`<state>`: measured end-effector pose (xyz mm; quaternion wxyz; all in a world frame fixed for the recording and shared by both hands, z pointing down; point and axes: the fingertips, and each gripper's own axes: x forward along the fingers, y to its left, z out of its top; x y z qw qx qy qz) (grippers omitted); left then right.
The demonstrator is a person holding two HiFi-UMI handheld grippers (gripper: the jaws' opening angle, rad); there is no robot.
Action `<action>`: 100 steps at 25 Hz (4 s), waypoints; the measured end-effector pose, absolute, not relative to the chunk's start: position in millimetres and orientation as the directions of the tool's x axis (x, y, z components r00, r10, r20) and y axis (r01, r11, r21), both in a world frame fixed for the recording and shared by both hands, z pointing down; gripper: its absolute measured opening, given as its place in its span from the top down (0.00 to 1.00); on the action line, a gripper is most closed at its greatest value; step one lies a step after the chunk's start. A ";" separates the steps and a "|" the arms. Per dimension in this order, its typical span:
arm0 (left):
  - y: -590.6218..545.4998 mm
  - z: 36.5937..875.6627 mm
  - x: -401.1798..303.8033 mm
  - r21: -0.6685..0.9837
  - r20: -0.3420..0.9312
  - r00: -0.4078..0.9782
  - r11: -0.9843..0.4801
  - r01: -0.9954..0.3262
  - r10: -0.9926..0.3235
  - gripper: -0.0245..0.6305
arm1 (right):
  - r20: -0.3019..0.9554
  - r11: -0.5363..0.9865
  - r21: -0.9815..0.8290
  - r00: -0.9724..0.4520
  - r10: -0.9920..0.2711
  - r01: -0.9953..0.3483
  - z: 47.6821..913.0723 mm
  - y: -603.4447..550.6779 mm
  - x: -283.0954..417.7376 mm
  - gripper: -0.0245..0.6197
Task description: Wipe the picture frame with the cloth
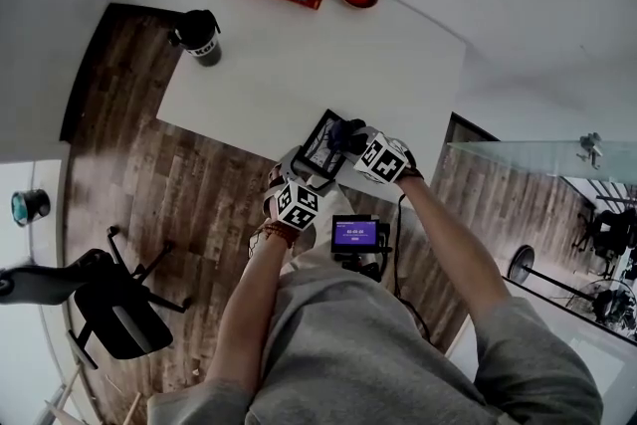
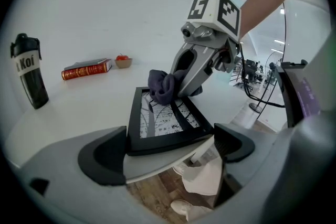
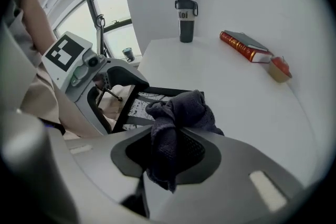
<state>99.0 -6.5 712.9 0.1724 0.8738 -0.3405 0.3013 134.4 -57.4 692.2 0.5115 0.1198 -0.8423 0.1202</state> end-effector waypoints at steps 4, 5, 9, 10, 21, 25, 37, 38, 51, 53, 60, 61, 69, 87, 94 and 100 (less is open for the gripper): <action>-6.7 713.1 98.1 0.096 0.646 0.585 -0.708 -0.699 -0.490 0.18 | 0.886 0.905 -0.161 -0.462 -0.042 -0.393 693.8 -46.4 125.8 0.80; -6.9 713.6 98.0 0.096 0.646 0.585 -0.708 -0.700 -0.491 0.18 | 0.885 0.902 -0.172 -0.464 -0.035 -0.396 693.8 -44.7 124.5 0.80; -7.6 714.6 98.6 0.094 0.645 0.584 -0.707 -0.700 -0.493 0.18 | 0.877 0.893 -0.206 -0.480 -0.013 -0.401 693.4 -35.5 119.4 0.80; -7.7 714.5 98.7 0.094 0.645 0.584 -0.707 -0.701 -0.493 0.18 | 0.873 0.889 -0.218 -0.487 -0.007 -0.404 692.9 -32.5 117.3 0.80; -8.5 714.5 99.5 0.084 0.646 0.579 -0.708 -0.702 -0.498 0.17 | 0.833 0.829 -0.380 -0.542 0.113 -0.411 693.8 5.7 88.4 0.80; -7.1 715.5 100.5 0.085 0.651 0.577 -0.708 -0.701 -0.493 0.17 | 0.814 0.789 -0.424 -0.569 0.118 -0.444 692.8 6.8 88.4 0.80; -5.8 713.9 101.5 0.077 0.657 0.573 -0.712 -0.698 -0.490 0.17 | 0.620 0.697 -0.634 -0.759 0.198 -0.336 655.2 11.7 75.7 0.80; -5.7 713.7 101.7 0.077 0.658 0.572 -0.712 -0.698 -0.490 0.17 | 0.577 0.692 -0.640 -0.803 0.147 -0.333 641.5 -2.3 74.5 0.79; -7.1 715.9 101.3 0.069 0.660 0.567 -0.712 -0.698 -0.493 0.17 | 0.836 0.800 -0.033 -0.456 -0.306 -0.599 664.6 -151.0 145.8 0.79; -7.6 715.9 101.8 0.069 0.660 0.568 -0.713 -0.698 -0.492 0.17 | 0.857 0.756 -0.146 -0.463 -0.226 -0.638 685.4 -139.4 143.6 0.79; -7.1 715.5 99.4 0.065 0.656 0.568 -0.713 -0.698 -0.497 0.17 | 0.831 0.624 -0.233 -0.487 -0.270 -0.745 690.5 -130.1 135.7 0.79; -6.7 715.6 99.5 0.065 0.655 0.569 -0.713 -0.698 -0.497 0.17 | 0.833 0.632 -0.214 -0.477 -0.280 -0.745 689.7 -128.7 135.1 0.79; -6.5 715.1 100.7 0.064 0.656 0.568 -0.713 -0.698 -0.497 0.17 | 0.822 0.671 -0.137 -0.461 -0.334 -0.729 683.2 -117.7 130.9 0.79; -6.4 716.7 99.7 0.063 0.657 0.566 -0.713 -0.698 -0.497 0.17 | 0.819 0.707 -0.303 -0.554 -0.149 -0.639 693.2 -66.0 104.4 0.80; -7.9 716.9 99.8 0.061 0.656 0.567 -0.714 -0.697 -0.497 0.17 | 0.791 0.687 -0.405 -0.608 -0.068 -0.603 690.8 -47.2 92.7 0.80; -6.8 716.3 100.3 0.063 0.657 0.568 -0.715 -0.697 -0.495 0.17 | 0.773 0.702 -0.461 -0.634 0.019 -0.542 690.6 -18.0 76.1 0.81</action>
